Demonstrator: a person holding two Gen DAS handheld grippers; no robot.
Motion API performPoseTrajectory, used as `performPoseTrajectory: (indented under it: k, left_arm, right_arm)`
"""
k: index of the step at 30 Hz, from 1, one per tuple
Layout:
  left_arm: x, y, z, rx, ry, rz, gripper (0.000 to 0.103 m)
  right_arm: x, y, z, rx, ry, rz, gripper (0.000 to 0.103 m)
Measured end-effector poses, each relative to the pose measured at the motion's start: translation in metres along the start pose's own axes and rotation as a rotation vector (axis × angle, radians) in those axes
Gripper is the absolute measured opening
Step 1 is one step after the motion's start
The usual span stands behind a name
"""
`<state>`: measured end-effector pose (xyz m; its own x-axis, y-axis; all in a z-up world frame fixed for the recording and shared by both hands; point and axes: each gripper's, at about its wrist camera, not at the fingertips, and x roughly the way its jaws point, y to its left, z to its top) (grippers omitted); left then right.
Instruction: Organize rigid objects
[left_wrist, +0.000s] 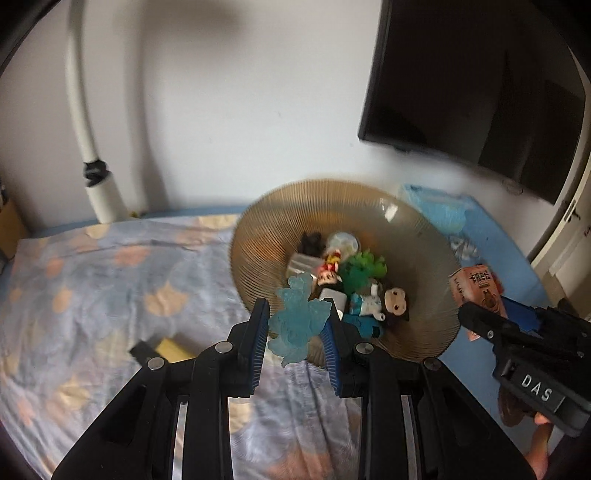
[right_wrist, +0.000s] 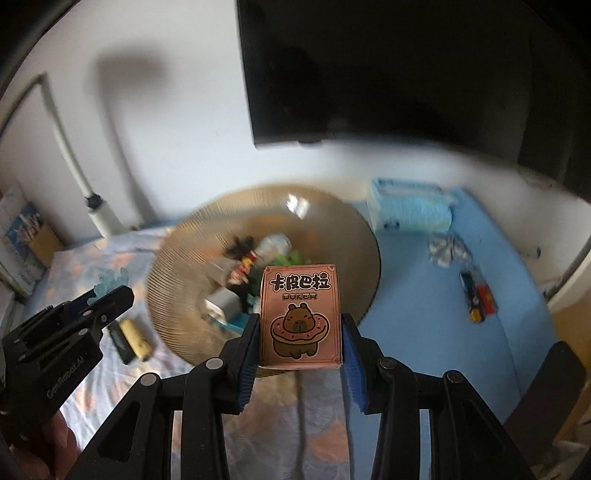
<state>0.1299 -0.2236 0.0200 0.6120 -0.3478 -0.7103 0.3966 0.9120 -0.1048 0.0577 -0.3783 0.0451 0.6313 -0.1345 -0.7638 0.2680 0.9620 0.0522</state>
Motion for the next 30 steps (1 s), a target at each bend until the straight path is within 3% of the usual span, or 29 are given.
performPoseTrajectory:
  k: [4, 7, 8, 11, 17, 21, 25, 30]
  left_arm:
    - [0.015, -0.007, 0.002, 0.02, 0.024, -0.024, 0.026]
    - [0.013, -0.002, 0.005, 0.031, 0.036, -0.04, 0.041]
    - [0.009, 0.002, 0.005, 0.027, 0.038, -0.051, 0.041]
    - [-0.011, 0.026, 0.004, -0.007, 0.01, -0.062, 0.041]
    - [-0.072, 0.076, -0.016, -0.062, -0.079, 0.014, 0.041]
    - [-0.109, 0.104, -0.04, -0.091, -0.115, 0.065, 0.044]
    - [-0.134, 0.139, -0.065, -0.155, -0.146, 0.128, 0.068]
    - [-0.132, 0.169, -0.1, -0.206, -0.12, 0.179, 0.068]
  right_arm:
    - [0.022, -0.003, -0.004, 0.024, 0.052, 0.006, 0.04]
    - [0.031, -0.003, -0.001, 0.022, 0.071, 0.006, 0.041]
    - [0.031, -0.003, 0.001, 0.022, 0.069, 0.005, 0.042]
    - [0.014, -0.01, 0.004, 0.04, 0.023, 0.007, 0.046]
    - [-0.022, -0.01, -0.005, 0.07, -0.033, 0.031, 0.049]
    - [-0.035, 0.016, -0.018, 0.041, -0.025, 0.094, 0.049]
    - [-0.05, 0.055, -0.033, -0.031, -0.037, 0.147, 0.051]
    - [-0.05, 0.101, -0.059, -0.131, -0.042, 0.173, 0.056]
